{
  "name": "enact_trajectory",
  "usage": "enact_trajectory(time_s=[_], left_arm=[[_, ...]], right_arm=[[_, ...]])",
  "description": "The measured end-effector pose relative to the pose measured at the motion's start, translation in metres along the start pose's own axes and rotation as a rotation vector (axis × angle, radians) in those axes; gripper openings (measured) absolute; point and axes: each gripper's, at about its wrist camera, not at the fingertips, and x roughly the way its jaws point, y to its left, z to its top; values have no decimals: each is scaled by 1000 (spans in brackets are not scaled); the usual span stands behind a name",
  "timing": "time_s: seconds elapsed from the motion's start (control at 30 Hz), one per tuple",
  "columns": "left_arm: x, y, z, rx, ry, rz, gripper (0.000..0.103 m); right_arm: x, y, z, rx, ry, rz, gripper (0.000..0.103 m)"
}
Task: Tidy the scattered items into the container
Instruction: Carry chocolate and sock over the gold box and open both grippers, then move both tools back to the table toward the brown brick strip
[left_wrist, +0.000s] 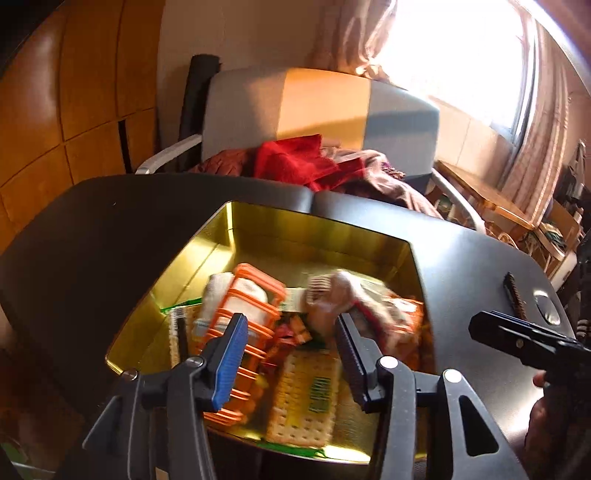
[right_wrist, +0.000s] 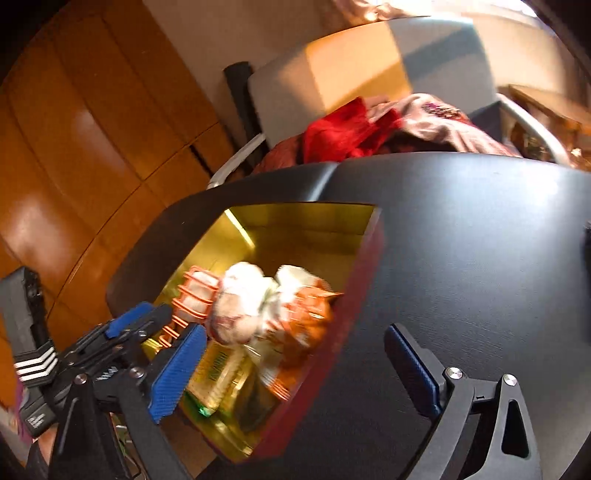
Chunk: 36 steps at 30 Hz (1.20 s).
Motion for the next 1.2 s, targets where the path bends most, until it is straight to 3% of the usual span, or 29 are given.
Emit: enact_trajectory(time_s=[0.2, 0.27, 0.47, 0.67, 0.9, 1.2], left_arm=[[-16, -55, 4, 94, -2, -179, 52], [-15, -80, 4, 134, 11, -241, 58], [6, -166, -3, 280, 94, -353, 58], [36, -258, 1, 395, 164, -445, 58], [79, -339, 3, 478, 231, -433, 58], [119, -388, 11, 473, 295, -440, 58]], right_arm=[[-40, -63, -25, 125, -24, -87, 103], [-60, -87, -35, 165, -56, -138, 103], [-132, -172, -64, 319, -142, -348, 103], [-200, -251, -99, 502, -224, -465, 103], [-229, -290, -109, 558, -253, -542, 103], [-222, -309, -101, 517, -219, -569, 103]])
